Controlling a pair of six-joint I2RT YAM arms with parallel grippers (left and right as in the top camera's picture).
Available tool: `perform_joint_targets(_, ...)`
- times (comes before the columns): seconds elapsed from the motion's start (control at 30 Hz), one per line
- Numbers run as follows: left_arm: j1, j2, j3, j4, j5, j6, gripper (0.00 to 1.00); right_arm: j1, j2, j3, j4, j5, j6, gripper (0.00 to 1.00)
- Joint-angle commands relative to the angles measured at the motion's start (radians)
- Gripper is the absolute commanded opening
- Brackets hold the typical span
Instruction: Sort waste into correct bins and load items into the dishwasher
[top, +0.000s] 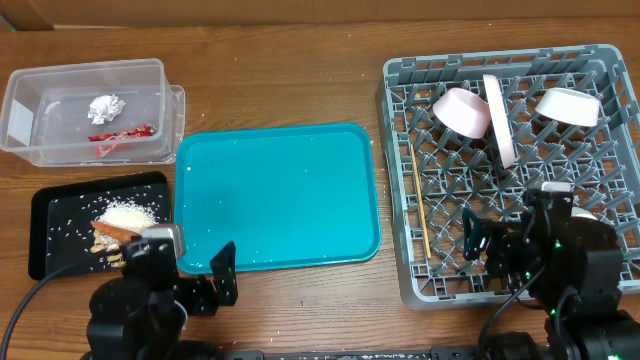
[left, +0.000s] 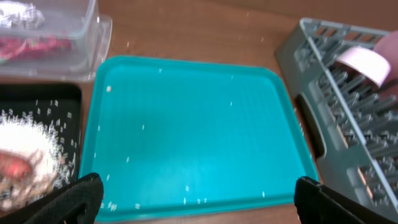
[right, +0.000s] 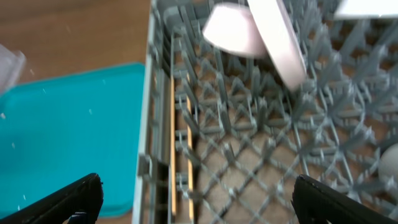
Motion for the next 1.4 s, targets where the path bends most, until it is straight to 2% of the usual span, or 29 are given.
perform_joint_targets(0.0,-0.006,-0.006,-0.013,-0.046,-0.015,-0.014,1.00,-0.004,-0.002,-0.006,-0.035,0.014,0.002,1.00)
perform_joint_targets(0.33,-0.006,-0.005,-0.013,-0.169,-0.015,-0.014,1.00,-0.004,-0.003,-0.006,-0.057,0.014,0.002,1.00)
perform_joint_targets(0.57,-0.006,-0.005,-0.013,-0.171,-0.014,-0.014,1.00,-0.003,-0.007,-0.007,-0.056,0.014,0.002,1.00)
perform_joint_targets(0.8,-0.006,-0.005,-0.013,-0.171,-0.014,-0.014,1.00,-0.004,-0.114,-0.030,-0.032,0.025,-0.003,1.00)
perform_joint_targets(0.9,-0.006,-0.005,-0.013,-0.171,-0.014,-0.014,0.99,-0.003,-0.248,-0.113,0.051,0.025,-0.002,1.00)
perform_joint_targets(1.03,-0.006,-0.005,-0.013,-0.171,-0.014,-0.014,1.00,-0.004,-0.486,-0.307,0.222,0.018,-0.002,1.00)
perform_joint_targets(1.13,-0.006,-0.005,-0.013,-0.171,-0.014,-0.014,1.00,-0.007,-0.598,-0.430,0.356,0.013,-0.002,1.00)
perform_joint_targets(1.37,-0.006,-0.005,-0.013,-0.171,-0.014,-0.014,1.00,-0.009,-0.599,-0.682,0.780,0.018,-0.003,1.00)
